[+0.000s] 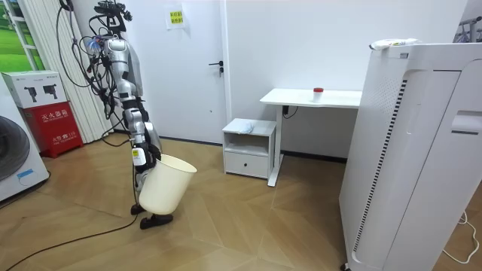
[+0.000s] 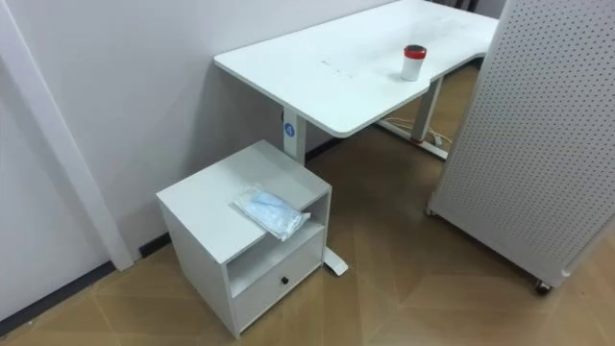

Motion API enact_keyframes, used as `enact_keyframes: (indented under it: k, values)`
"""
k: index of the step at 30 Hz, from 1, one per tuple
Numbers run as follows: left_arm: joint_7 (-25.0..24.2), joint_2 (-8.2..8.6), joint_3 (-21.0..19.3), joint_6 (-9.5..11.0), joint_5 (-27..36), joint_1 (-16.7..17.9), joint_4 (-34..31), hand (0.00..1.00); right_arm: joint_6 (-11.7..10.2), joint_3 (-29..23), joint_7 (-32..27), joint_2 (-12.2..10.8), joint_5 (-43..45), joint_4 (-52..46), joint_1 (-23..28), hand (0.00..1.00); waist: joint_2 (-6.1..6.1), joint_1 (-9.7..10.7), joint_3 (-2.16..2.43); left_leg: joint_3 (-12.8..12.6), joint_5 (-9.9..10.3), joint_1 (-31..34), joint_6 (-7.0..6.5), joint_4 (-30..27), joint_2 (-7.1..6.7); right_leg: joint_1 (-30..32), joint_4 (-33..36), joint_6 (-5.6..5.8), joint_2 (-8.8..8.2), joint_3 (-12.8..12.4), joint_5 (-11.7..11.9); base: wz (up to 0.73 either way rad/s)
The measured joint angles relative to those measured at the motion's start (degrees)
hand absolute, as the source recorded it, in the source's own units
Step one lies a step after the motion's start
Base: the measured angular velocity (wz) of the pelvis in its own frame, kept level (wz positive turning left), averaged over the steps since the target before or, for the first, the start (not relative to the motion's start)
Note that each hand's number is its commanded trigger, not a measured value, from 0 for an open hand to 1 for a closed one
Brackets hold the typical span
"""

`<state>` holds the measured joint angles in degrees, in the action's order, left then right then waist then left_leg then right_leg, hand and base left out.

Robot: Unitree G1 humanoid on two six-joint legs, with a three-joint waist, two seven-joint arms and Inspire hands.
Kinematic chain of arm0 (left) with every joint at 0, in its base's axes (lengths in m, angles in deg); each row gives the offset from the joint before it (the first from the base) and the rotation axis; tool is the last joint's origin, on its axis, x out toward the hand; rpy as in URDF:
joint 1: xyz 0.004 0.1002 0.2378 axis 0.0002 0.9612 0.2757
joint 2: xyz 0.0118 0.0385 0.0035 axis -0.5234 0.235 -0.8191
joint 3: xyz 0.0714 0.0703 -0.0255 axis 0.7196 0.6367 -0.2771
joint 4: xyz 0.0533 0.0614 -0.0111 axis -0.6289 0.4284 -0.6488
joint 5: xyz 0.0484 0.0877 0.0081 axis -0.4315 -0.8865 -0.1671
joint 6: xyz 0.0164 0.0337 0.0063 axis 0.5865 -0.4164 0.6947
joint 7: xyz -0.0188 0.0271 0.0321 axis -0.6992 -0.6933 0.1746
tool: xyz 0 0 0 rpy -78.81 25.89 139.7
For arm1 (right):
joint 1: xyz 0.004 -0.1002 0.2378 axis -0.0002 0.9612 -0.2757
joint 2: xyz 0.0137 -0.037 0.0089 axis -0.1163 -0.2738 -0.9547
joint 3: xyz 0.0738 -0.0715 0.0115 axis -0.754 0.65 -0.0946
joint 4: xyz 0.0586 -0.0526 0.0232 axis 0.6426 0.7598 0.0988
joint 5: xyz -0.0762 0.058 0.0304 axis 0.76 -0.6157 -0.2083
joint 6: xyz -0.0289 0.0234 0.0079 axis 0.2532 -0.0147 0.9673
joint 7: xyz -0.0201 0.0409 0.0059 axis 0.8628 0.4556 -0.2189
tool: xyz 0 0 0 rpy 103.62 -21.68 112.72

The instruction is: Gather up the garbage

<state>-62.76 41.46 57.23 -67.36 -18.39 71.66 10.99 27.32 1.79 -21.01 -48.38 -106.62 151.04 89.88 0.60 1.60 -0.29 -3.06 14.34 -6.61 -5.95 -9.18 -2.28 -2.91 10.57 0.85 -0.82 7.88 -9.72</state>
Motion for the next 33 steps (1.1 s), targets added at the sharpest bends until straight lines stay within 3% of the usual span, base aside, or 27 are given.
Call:
enact_keyframes:
  k: [13,17,27,30,33]
  values:
    - [0.09,0.03,0.06,0.02,0.49,-0.65,-0.04,0.0,0.11,2.33,0.1,0.01,-0.55,0.02,0.02,1.0,0.47,-0.36,0.24,0.07,0.0,-0.01,0.0,-0.12,0.01,-0.02,0.03,0.0,0.0,0.2,0.0,0.0]
    - [0.17,0.03,0.1,-0.22,0.41,0.37,0.0,0.0,0.14,2.89,0.22,0.0,-0.52,-0.02,0.31,1.0,0.77,-0.38,0.42,0.07,0.0,-0.11,0.0,-0.3,0.0,-0.21,0.04,0.0,0.0,0.15,0.0,0.0]
    - [0.32,-0.09,0.13,-1.44,0.08,2.15,0.08,0.0,0.19,3.42,0.26,0.06,-0.44,0.06,0.27,1.0,0.99,-0.52,0.32,0.57,0.11,-0.13,0.16,-0.81,0.08,-0.57,0.36,-0.07,0.0,0.27,-0.04,0.03]
    - [0.19,-0.19,0.08,-1.33,0.13,2.25,0.18,0.0,0.2,4.09,1.09,0.03,-0.43,0.04,0.3,1.0,1.02,-0.91,-0.07,0.04,1.8,0.03,0.76,-3.83,0.7,-0.7,2.29,-0.67,0.41,0.28,-1.1,-0.09]
    - [-0.59,-0.28,0.06,-1.25,0.27,1.42,1.97,0.0,0.37,4.59,1.74,0.27,-0.44,0.04,-0.31,1.0,0.99,-0.95,-0.23,0.14,6.04,2.5,1.52,-10.82,1.85,1.15,8.37,-1.65,0.82,1.45,-4.78,-0.01]
